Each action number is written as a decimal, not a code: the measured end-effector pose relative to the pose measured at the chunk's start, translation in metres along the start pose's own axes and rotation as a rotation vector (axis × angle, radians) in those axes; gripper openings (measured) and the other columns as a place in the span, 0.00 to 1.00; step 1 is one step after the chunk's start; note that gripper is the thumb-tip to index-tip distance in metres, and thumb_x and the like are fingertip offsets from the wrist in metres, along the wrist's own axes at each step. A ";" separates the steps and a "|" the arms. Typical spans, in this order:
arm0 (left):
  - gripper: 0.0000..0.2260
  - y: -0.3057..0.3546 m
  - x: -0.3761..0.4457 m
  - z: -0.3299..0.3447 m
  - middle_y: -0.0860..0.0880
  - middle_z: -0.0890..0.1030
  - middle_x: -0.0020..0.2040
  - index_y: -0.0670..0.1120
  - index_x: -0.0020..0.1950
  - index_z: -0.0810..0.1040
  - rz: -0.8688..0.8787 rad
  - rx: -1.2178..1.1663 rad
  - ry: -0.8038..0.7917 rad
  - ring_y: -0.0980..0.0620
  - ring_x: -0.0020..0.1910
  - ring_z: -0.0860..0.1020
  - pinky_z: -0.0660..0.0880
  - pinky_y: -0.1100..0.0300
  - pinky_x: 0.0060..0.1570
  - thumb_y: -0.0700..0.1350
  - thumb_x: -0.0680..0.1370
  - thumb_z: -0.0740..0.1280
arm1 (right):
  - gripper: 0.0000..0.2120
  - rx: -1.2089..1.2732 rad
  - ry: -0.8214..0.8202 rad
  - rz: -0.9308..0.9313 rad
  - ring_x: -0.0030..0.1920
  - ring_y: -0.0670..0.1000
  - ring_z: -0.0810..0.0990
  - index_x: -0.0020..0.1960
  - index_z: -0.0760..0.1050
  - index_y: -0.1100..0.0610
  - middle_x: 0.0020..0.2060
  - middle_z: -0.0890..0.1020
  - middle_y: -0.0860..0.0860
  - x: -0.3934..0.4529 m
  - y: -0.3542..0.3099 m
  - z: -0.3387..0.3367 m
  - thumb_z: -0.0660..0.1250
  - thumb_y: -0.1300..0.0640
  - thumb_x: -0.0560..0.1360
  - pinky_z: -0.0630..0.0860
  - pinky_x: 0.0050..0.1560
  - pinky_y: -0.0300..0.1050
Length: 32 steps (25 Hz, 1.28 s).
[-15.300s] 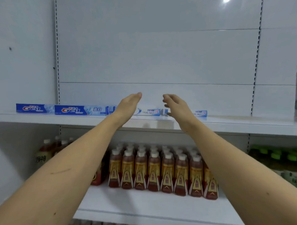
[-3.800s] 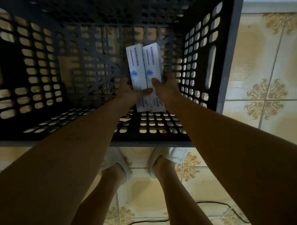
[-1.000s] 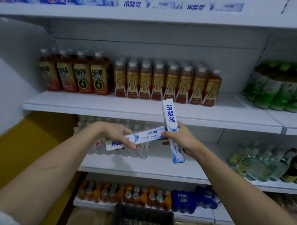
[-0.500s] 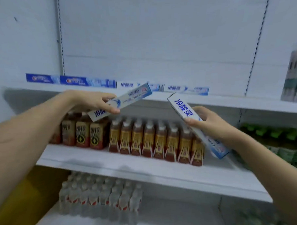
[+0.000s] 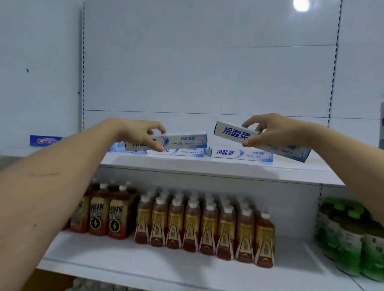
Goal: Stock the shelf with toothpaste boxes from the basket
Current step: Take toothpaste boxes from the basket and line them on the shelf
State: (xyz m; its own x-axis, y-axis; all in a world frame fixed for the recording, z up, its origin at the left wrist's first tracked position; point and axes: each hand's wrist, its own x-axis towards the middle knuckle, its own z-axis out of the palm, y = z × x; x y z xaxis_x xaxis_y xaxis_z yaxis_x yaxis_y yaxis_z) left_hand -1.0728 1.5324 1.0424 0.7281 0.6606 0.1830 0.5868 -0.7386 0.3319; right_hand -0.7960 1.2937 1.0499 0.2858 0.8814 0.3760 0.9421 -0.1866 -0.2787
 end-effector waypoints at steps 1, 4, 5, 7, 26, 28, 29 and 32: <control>0.25 0.001 0.012 0.002 0.48 0.70 0.64 0.60 0.67 0.67 0.007 0.026 -0.012 0.48 0.53 0.75 0.71 0.54 0.56 0.56 0.73 0.73 | 0.25 -0.040 -0.003 0.017 0.44 0.49 0.83 0.63 0.70 0.37 0.50 0.82 0.46 0.013 0.005 0.001 0.73 0.39 0.69 0.80 0.51 0.49; 0.26 0.001 0.052 0.016 0.48 0.67 0.66 0.59 0.69 0.66 0.021 0.081 -0.064 0.47 0.59 0.71 0.66 0.57 0.60 0.55 0.74 0.72 | 0.27 -0.142 -0.050 0.058 0.45 0.48 0.82 0.66 0.69 0.38 0.53 0.80 0.47 0.050 0.020 0.009 0.74 0.41 0.69 0.78 0.52 0.48; 0.26 -0.001 0.068 0.021 0.47 0.68 0.67 0.59 0.68 0.66 0.029 0.094 -0.083 0.47 0.59 0.70 0.66 0.56 0.61 0.55 0.74 0.72 | 0.28 -0.163 -0.073 0.070 0.45 0.48 0.82 0.67 0.69 0.39 0.54 0.80 0.47 0.062 0.024 0.013 0.74 0.42 0.70 0.77 0.51 0.47; 0.26 -0.004 0.092 0.030 0.46 0.68 0.71 0.60 0.69 0.66 0.043 0.120 -0.127 0.48 0.60 0.69 0.65 0.54 0.65 0.55 0.74 0.72 | 0.27 -0.202 -0.123 0.094 0.49 0.50 0.82 0.68 0.70 0.41 0.56 0.79 0.47 0.080 0.031 0.025 0.75 0.46 0.71 0.75 0.51 0.44; 0.23 0.015 0.041 0.002 0.46 0.68 0.74 0.56 0.73 0.68 0.021 0.015 -0.010 0.46 0.71 0.69 0.65 0.50 0.70 0.54 0.79 0.67 | 0.18 -0.033 -0.089 0.029 0.59 0.53 0.77 0.68 0.72 0.48 0.64 0.75 0.52 0.063 -0.014 0.024 0.65 0.56 0.78 0.71 0.61 0.47; 0.21 0.021 0.017 0.004 0.48 0.69 0.73 0.54 0.72 0.69 0.011 0.018 0.046 0.47 0.70 0.70 0.65 0.52 0.69 0.56 0.80 0.64 | 0.17 -0.019 -0.071 -0.019 0.59 0.53 0.77 0.67 0.72 0.48 0.63 0.76 0.51 0.051 -0.026 0.029 0.65 0.55 0.79 0.71 0.60 0.46; 0.21 0.024 0.006 0.007 0.48 0.70 0.73 0.53 0.72 0.70 0.004 0.008 0.082 0.48 0.69 0.70 0.64 0.54 0.68 0.57 0.80 0.63 | 0.17 -0.012 -0.066 -0.040 0.59 0.53 0.77 0.67 0.72 0.49 0.63 0.76 0.51 0.046 -0.032 0.032 0.65 0.54 0.79 0.71 0.60 0.46; 0.25 0.028 -0.026 0.013 0.47 0.70 0.73 0.49 0.73 0.70 -0.024 -0.173 0.217 0.47 0.71 0.68 0.62 0.53 0.69 0.61 0.82 0.56 | 0.18 0.057 -0.030 -0.091 0.57 0.52 0.77 0.67 0.72 0.49 0.61 0.77 0.50 0.032 -0.052 0.045 0.63 0.45 0.79 0.72 0.60 0.47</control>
State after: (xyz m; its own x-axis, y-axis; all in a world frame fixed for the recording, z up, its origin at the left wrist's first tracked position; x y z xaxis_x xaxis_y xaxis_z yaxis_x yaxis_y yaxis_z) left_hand -1.0710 1.4925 1.0347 0.6105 0.7048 0.3613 0.5203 -0.7009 0.4879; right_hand -0.8433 1.3512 1.0371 0.1935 0.9065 0.3753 0.9521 -0.0812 -0.2948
